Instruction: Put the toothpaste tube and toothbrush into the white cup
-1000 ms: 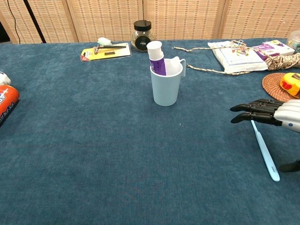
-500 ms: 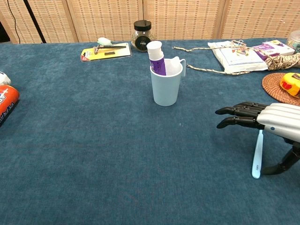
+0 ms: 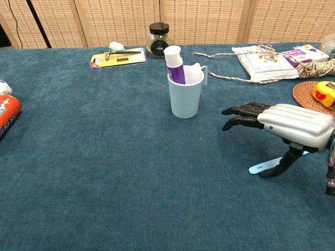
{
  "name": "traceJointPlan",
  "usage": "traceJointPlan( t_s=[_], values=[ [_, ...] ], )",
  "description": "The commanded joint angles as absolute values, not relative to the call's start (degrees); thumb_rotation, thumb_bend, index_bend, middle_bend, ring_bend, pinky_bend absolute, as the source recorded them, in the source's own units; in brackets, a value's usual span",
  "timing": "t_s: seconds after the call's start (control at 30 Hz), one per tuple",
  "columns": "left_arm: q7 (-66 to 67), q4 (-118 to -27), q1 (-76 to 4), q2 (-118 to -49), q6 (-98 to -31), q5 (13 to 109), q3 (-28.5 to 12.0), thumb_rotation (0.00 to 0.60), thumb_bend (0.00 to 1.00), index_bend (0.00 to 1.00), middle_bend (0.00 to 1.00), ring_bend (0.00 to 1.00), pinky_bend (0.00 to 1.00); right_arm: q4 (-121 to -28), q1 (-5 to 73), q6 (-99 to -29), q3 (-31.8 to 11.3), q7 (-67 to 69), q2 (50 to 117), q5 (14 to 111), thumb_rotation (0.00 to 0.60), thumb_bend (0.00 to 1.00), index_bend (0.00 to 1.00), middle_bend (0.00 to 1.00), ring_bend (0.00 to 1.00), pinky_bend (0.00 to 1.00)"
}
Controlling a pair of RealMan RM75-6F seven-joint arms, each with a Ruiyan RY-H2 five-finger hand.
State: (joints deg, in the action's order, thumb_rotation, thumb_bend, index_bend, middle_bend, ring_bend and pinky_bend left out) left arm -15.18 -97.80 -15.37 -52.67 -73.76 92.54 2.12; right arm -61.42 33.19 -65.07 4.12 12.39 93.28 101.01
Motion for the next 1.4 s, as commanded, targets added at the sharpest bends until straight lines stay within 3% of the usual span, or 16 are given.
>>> traceJointPlan(
  t_s=[0.03,0.17,0.3,0.47,0.97,1.4],
  values=[
    [-15.3,-97.8,-15.3,-52.6,-73.8,92.6,2.1,0.6,0.09,0.0,0.0,0.0,0.0,-60.7,33.4,-64.3,3.2,11.5,94.1,99.6,0.6,0.13,0.18,0.04,0.0,0.0],
    [-15.3,-97.8,-15.4,-52.6,-73.7,92.6,2.2,0.6,0.09,0.0,0.0,0.0,0.0,-61.8,33.2,-63.9,3.2,11.8,93.3,98.5,0.6,0.13,0.21,0.06,0.0,0.0],
    [-15.1,-97.8,-15.5,-52.7,-73.5,92.5,2.2,0.6,0.09,0.0,0.0,0.0,0.0,-65.6,32.8,-64.0,3.5,11.5,90.7,98.0,0.6,0.14,0.31,0.1,0.0,0.0],
    [-14.4,-98.2,-15.5,-52.8,-73.4,92.6,2.3,0.6,0.09,0.0,0.0,0.0,0.0,-70.6,33.0,-61.2,3.3,10.9,87.8,95.4,0.6,0.22,0.37,0.11,0.0,0.0],
    [-14.3,-98.2,-15.5,-52.7,-73.3,92.2,2.2,0.6,0.09,0.0,0.0,0.0,0.0,-79.7,34.6,-52.0,0.9,3.4,85.6,85.7,0.6,0.33,0.43,0.11,0.0,0.0],
    [-14.4,-98.1,-15.6,-52.7,-73.1,92.2,2.2,0.6,0.09,0.0,0.0,0.0,0.0,-79.9,34.1,-51.5,0.8,2.3,85.9,83.8,0.6,0.34,0.45,0.11,0.0,0.0]
  ],
)
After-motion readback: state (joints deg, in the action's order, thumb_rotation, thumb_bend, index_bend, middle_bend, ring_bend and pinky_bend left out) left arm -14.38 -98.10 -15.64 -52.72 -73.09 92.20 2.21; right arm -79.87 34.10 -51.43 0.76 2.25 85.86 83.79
